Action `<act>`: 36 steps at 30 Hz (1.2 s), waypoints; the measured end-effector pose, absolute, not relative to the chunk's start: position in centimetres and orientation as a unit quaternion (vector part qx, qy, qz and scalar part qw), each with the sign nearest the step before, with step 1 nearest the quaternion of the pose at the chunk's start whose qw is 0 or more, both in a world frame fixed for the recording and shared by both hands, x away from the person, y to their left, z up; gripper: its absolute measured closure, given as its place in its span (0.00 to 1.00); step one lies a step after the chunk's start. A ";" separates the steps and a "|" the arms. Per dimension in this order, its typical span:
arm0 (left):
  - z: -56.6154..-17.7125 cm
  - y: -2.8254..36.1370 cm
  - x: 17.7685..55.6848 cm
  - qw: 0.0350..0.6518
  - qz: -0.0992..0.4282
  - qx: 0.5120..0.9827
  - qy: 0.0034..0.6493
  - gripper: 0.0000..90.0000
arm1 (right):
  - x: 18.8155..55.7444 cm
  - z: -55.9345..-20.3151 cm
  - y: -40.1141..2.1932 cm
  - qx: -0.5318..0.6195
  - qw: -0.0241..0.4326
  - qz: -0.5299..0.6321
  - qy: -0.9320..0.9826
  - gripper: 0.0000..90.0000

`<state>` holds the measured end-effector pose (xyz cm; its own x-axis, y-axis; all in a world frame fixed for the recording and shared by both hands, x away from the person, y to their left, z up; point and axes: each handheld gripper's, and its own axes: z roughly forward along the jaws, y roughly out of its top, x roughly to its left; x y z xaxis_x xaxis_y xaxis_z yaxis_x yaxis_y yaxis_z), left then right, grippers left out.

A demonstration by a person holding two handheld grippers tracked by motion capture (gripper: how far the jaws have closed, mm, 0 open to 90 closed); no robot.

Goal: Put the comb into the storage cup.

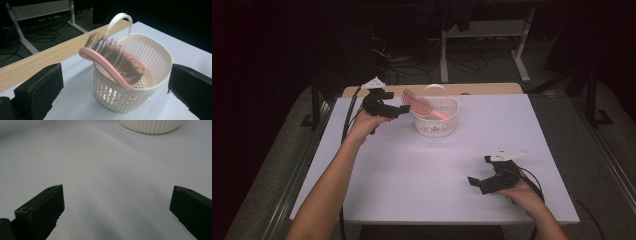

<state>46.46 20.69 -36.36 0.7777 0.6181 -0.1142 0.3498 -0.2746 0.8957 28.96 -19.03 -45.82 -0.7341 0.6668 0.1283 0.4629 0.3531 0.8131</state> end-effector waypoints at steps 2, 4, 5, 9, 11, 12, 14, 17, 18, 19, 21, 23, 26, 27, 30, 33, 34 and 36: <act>-36.4 21.0 45.8 0.517 0.129 0.789 0.306 0.00 | 28.9 -45.7 -19.0 0.344 0.116 0.452 0.815 0.00; -36.4 21.3 45.2 0.515 0.126 0.792 0.304 0.00 | 28.8 -45.7 -18.9 0.344 0.116 0.449 0.816 0.00; -36.4 21.4 44.9 0.514 0.128 0.793 0.302 0.00 | 28.8 -45.8 -18.9 0.344 0.117 0.447 0.817 0.00; -36.4 21.9 43.7 0.513 0.125 0.797 0.295 0.00 | 28.7 -45.7 -18.9 0.347 0.119 0.447 0.816 0.00; -36.5 22.2 43.0 0.514 0.123 0.797 0.292 0.00 | 28.7 -45.7 -18.8 0.346 0.120 0.446 0.816 0.00; -36.6 22.3 42.6 0.514 0.123 0.798 0.291 0.00 | 28.7 -45.7 -18.8 0.346 0.120 0.446 0.817 0.00; -36.8 22.6 41.9 0.514 0.121 0.799 0.288 0.00 | 28.7 -45.7 -18.8 0.345 0.120 0.447 0.817 0.00; -37.3 23.0 40.9 0.519 0.119 0.797 0.286 0.00 | 28.7 -45.7 -18.9 0.345 0.120 0.447 0.816 0.00; -37.5 23.1 40.5 0.521 0.118 0.796 0.285 0.00 | 28.7 -45.7 -18.9 0.346 0.120 0.446 0.817 0.00; -37.7 23.2 40.2 0.523 0.118 0.795 0.283 0.00 | 28.7 -45.7 -18.9 0.346 0.120 0.446 0.817 0.00; -38.1 23.3 39.7 0.519 0.115 0.800 0.279 0.00 | 28.7 -45.7 -18.9 0.346 0.119 0.447 0.816 0.00; -38.4 23.5 39.1 0.521 0.113 0.799 0.278 0.00 | 28.7 -45.7 -18.8 0.345 0.120 0.447 0.817 0.00; -38.8 23.9 38.4 0.520 0.112 0.801 0.274 0.00 | 28.8 -45.7 -18.8 0.345 0.121 0.447 0.817 0.00; -38.8 24.0 38.2 0.520 0.111 0.801 0.274 0.00 | 28.8 -45.6 -18.9 0.344 0.121 0.447 0.817 0.00; -39.2 24.3 37.6 0.517 0.107 0.804 0.274 0.00 | 28.8 -45.6 -18.9 0.343 0.122 0.448 0.817 0.00; -39.7 24.5 36.8 0.514 0.106 0.807 0.270 0.00 | 28.7 -45.6 -18.9 0.343 0.123 0.447 0.817 0.00; -39.9 24.6 36.6 0.512 0.104 0.809 0.270 0.00 | 28.7 -45.6 -18.9 0.343 0.123 0.447 0.817 0.00; -40.2 24.8 36.2 0.510 0.105 0.811 0.268 0.00 | 28.7 -45.6 -19.0 0.343 0.123 0.447 0.817 0.00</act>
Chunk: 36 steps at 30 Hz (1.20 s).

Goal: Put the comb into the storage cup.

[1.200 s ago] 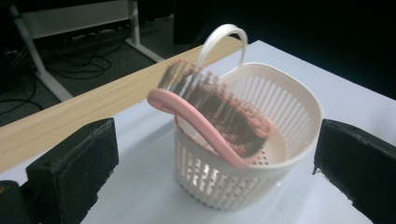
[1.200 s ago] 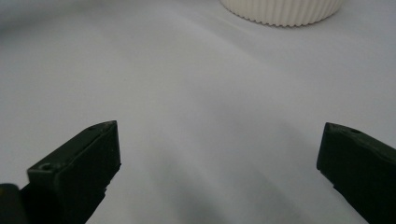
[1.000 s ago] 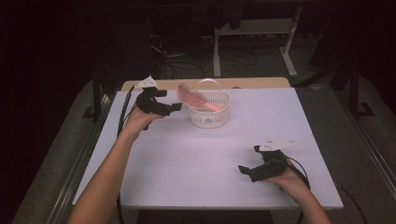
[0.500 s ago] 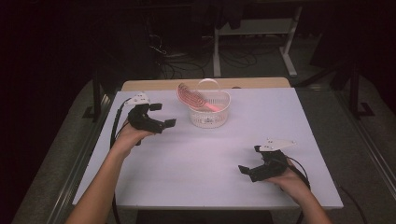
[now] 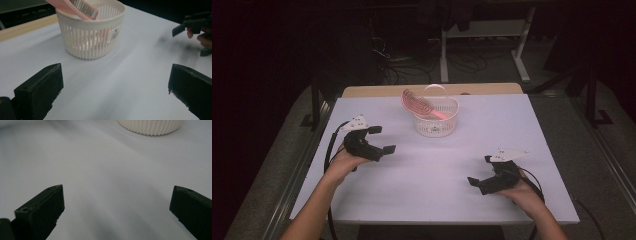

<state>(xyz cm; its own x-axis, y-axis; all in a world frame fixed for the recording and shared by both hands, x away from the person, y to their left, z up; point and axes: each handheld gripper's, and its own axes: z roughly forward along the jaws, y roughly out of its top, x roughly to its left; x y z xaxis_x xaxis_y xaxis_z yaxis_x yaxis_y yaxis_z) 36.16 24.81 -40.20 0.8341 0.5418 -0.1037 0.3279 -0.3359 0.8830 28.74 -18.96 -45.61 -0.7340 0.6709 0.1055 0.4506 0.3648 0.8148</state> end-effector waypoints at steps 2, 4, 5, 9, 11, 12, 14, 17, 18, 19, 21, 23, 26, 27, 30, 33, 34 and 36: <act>-40.4 25.1 35.7 0.512 0.103 0.809 0.268 0.00 | 28.7 -45.6 -19.0 0.343 0.123 0.447 0.817 0.00; -40.6 25.4 35.2 0.513 0.104 0.810 0.264 0.00 | 28.7 -45.6 -19.0 0.343 0.123 0.447 0.817 0.00; -40.7 25.5 34.9 0.513 0.105 0.810 0.263 0.00 | 28.7 -45.6 -19.0 0.343 0.123 0.447 0.817 0.00; -40.9 26.0 34.0 0.513 0.108 0.811 0.261 0.00 | 28.7 -45.6 -18.9 0.344 0.122 0.446 0.817 0.00; -41.1 26.3 33.6 0.513 0.109 0.811 0.261 0.00 | 28.7 -45.6 -18.9 0.343 0.122 0.446 0.817 0.00; -41.2 26.4 33.4 0.513 0.108 0.810 0.261 0.00 | 28.7 -45.6 -18.9 0.343 0.121 0.446 0.817 0.00; -41.4 26.6 33.1 0.514 0.108 0.810 0.262 0.00 | 28.7 -45.7 -18.9 0.343 0.122 0.446 0.818 0.00; -41.8 26.9 32.5 0.515 0.109 0.809 0.263 0.00 | 28.7 -45.6 -18.9 0.343 0.123 0.447 0.817 0.00; -41.9 27.0 32.4 0.514 0.109 0.809 0.264 0.00 | 28.7 -45.5 -18.9 0.342 0.123 0.448 0.817 0.00; -42.0 27.1 32.1 0.515 0.108 0.808 0.264 0.00 | 28.6 -45.4 -19.0 0.341 0.126 0.447 0.818 0.00; -42.3 27.2 31.8 0.516 0.104 0.808 0.266 0.00 | 28.6 -45.1 -19.1 0.342 0.128 0.450 0.815 0.00; -42.7 27.3 31.5 0.513 0.104 0.810 0.265 0.00 | 28.6 -45.0 -19.2 0.341 0.129 0.451 0.815 0.00; -43.3 27.4 31.1 0.510 0.107 0.811 0.265 0.00 | 28.5 -44.5 -19.2 0.336 0.130 0.453 0.815 0.00; -43.5 27.5 31.0 0.507 0.107 0.813 0.265 0.00 | 28.5 -44.4 -19.2 0.334 0.131 0.456 0.814 0.00; -44.0 27.5 30.7 0.505 0.101 0.815 0.266 0.00 | 28.4 -43.9 -19.2 0.333 0.134 0.463 0.810 0.00; -44.2 27.5 30.4 0.504 0.097 0.816 0.265 0.00 | 28.4 -43.7 -19.2 0.332 0.135 0.466 0.809 0.00; -44.3 27.5 30.2 0.505 0.096 0.815 0.266 0.00 | 28.3 -43.6 -19.3 0.331 0.136 0.466 0.809 0.00; -44.4 27.6 30.1 0.502 0.095 0.817 0.266 0.00 | 28.3 -43.6 -19.3 0.331 0.136 0.468 0.808 0.00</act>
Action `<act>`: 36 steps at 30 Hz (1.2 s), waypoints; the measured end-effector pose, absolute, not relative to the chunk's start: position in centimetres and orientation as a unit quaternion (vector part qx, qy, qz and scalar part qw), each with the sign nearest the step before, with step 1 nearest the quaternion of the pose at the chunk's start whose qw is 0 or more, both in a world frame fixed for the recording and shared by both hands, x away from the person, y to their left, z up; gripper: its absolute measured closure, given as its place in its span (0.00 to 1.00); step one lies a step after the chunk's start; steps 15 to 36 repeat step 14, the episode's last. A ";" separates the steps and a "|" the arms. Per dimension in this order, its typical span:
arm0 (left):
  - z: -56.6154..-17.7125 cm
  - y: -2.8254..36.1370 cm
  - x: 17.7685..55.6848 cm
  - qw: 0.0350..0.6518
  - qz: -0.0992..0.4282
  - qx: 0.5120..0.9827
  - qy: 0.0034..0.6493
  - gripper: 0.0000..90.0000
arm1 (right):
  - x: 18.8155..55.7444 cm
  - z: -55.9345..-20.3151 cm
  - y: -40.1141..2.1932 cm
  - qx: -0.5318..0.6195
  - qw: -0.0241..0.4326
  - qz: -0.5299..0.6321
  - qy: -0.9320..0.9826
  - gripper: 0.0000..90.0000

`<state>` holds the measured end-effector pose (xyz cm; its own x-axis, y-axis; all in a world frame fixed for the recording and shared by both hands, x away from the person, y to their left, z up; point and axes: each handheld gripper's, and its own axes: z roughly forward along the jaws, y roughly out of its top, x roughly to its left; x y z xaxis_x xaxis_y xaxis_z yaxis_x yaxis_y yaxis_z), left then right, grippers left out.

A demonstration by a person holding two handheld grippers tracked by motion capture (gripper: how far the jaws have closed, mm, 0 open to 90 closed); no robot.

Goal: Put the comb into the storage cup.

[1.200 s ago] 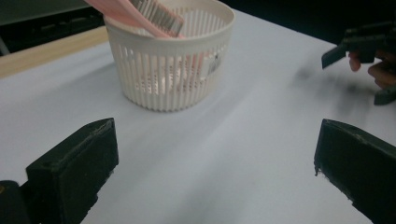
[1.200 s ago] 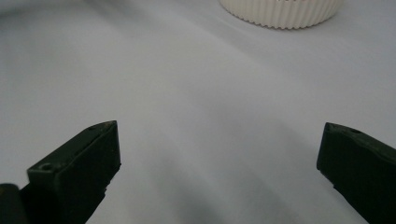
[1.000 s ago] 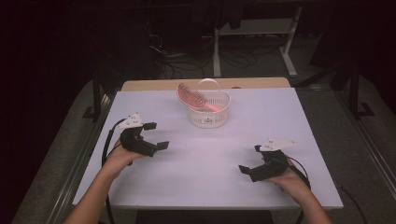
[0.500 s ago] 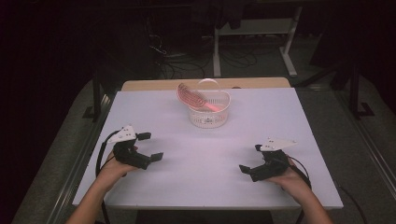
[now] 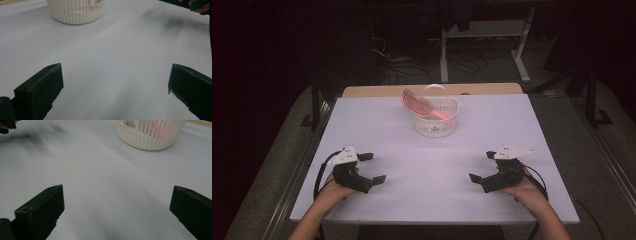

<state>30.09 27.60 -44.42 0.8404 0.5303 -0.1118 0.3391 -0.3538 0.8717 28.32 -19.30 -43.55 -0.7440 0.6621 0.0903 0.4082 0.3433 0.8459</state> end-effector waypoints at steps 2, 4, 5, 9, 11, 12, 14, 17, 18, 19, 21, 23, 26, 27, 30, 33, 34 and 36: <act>-44.6 27.7 30.1 0.499 0.092 0.819 0.268 0.00 | 28.3 -43.5 -19.3 0.330 0.136 0.469 0.808 0.00; -44.7 27.7 30.2 0.498 0.091 0.819 0.269 0.00 | 28.3 -43.4 -19.3 0.329 0.135 0.470 0.808 0.00; -44.7 27.7 30.2 0.499 0.090 0.819 0.269 0.00 | 28.3 -43.4 -19.3 0.330 0.134 0.470 0.807 0.00; -44.7 27.7 30.2 0.501 0.088 0.819 0.267 0.00 | 28.3 -43.4 -19.2 0.330 0.134 0.470 0.808 0.00; -44.7 27.7 30.2 0.500 0.086 0.820 0.267 0.00 | 28.3 -43.5 -19.2 0.330 0.134 0.469 0.808 0.00; -44.7 27.6 30.2 0.499 0.086 0.820 0.266 0.00 | 28.3 -43.5 -19.2 0.330 0.134 0.469 0.808 0.00; -44.7 27.5 30.2 0.498 0.084 0.821 0.267 0.00 | 28.3 -43.5 -19.3 0.330 0.134 0.468 0.809 0.00; -44.7 27.5 30.2 0.498 0.084 0.821 0.267 0.00 | 28.3 -43.5 -19.3 0.330 0.134 0.468 0.809 0.00; -44.7 27.5 30.2 0.498 0.084 0.821 0.267 0.00 | 28.3 -43.5 -19.3 0.330 0.134 0.468 0.809 0.00; -44.7 27.5 30.2 0.498 0.084 0.821 0.267 0.00 | 28.3 -43.5 -19.3 0.330 0.134 0.468 0.809 0.00; -44.7 27.5 30.2 0.498 0.084 0.821 0.267 0.00 | 28.3 -43.5 -19.3 0.330 0.134 0.468 0.809 0.00; -44.7 27.5 30.2 0.498 0.084 0.821 0.267 0.00 | 28.3 -43.5 -19.3 0.330 0.134 0.468 0.809 0.00; -44.7 27.5 30.2 0.498 0.084 0.821 0.267 0.00 | 28.3 -43.5 -19.3 0.330 0.134 0.468 0.809 0.00; -44.7 27.5 30.2 0.498 0.084 0.821 0.267 0.00 | 28.3 -43.5 -19.3 0.330 0.134 0.468 0.809 0.00; -44.7 27.5 30.2 0.498 0.084 0.821 0.267 0.00 | 28.3 -43.5 -19.3 0.330 0.134 0.468 0.809 0.00; -44.7 27.5 30.2 0.498 0.084 0.821 0.267 0.00 | 28.3 -43.5 -19.3 0.330 0.134 0.468 0.809 0.00; -44.7 27.5 30.2 0.498 0.084 0.821 0.267 0.00 | 28.3 -43.5 -19.3 0.330 0.134 0.468 0.809 0.00; -44.7 27.5 30.2 0.498 0.084 0.821 0.267 0.00 | 28.3 -43.5 -19.3 0.330 0.134 0.468 0.809 0.00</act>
